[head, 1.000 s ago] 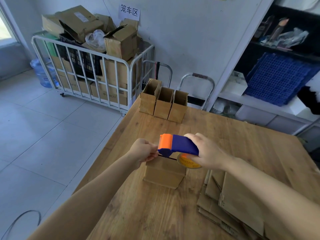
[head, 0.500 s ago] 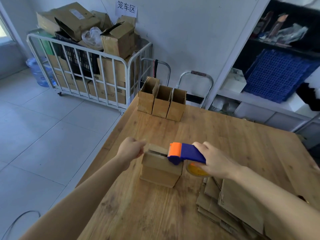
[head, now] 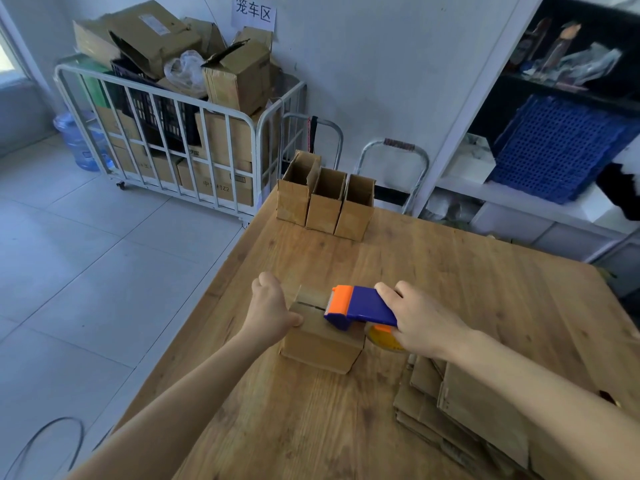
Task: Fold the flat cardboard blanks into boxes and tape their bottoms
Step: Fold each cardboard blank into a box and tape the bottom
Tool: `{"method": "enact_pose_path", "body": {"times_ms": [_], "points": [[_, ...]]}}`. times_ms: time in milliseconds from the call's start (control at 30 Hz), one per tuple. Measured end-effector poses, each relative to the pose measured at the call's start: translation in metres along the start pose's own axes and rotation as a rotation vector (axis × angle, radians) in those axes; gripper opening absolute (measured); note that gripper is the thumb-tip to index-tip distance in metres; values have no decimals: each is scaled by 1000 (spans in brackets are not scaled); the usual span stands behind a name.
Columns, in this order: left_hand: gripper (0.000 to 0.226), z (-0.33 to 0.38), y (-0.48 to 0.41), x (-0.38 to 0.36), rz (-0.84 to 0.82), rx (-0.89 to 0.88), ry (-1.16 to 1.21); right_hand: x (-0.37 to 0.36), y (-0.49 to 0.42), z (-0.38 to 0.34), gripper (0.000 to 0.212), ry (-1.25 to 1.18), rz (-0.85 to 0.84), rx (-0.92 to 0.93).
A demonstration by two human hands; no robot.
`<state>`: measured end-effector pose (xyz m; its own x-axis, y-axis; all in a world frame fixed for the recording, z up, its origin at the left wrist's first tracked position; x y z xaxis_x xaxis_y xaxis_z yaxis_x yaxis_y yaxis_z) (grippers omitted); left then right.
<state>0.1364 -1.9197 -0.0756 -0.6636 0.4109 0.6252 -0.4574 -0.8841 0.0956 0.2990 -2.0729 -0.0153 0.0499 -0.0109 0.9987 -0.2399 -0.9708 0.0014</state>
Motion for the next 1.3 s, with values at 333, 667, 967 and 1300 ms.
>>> {"method": "enact_pose_path", "body": {"times_ms": [333, 667, 967, 1300], "points": [[38, -28, -1, -12, -208, 433, 533, -2, 1, -3, 78, 48, -14, 11], [19, -25, -7, 15, 159, 216, 179, -3, 1, -2, 78, 41, -16, -6], [19, -29, -8, 12, 173, 192, 149, -4, -2, -5, 74, 103, -14, 40], [32, -50, 1, -26, 36, 301, 235, -12, -2, 1, 77, 86, -17, 33]]}}
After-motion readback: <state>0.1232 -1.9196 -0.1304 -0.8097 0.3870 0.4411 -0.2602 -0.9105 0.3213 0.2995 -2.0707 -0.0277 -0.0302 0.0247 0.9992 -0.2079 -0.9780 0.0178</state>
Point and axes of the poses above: each hand's wrist, its own y-axis away from the middle knuckle, its own x-axis out of the back of the hand, z = x × y, the point moved 8 cm from there along -y, towards the middle knuckle, and after that the axes turned 8 degrees about z, right-handed, at the moved point
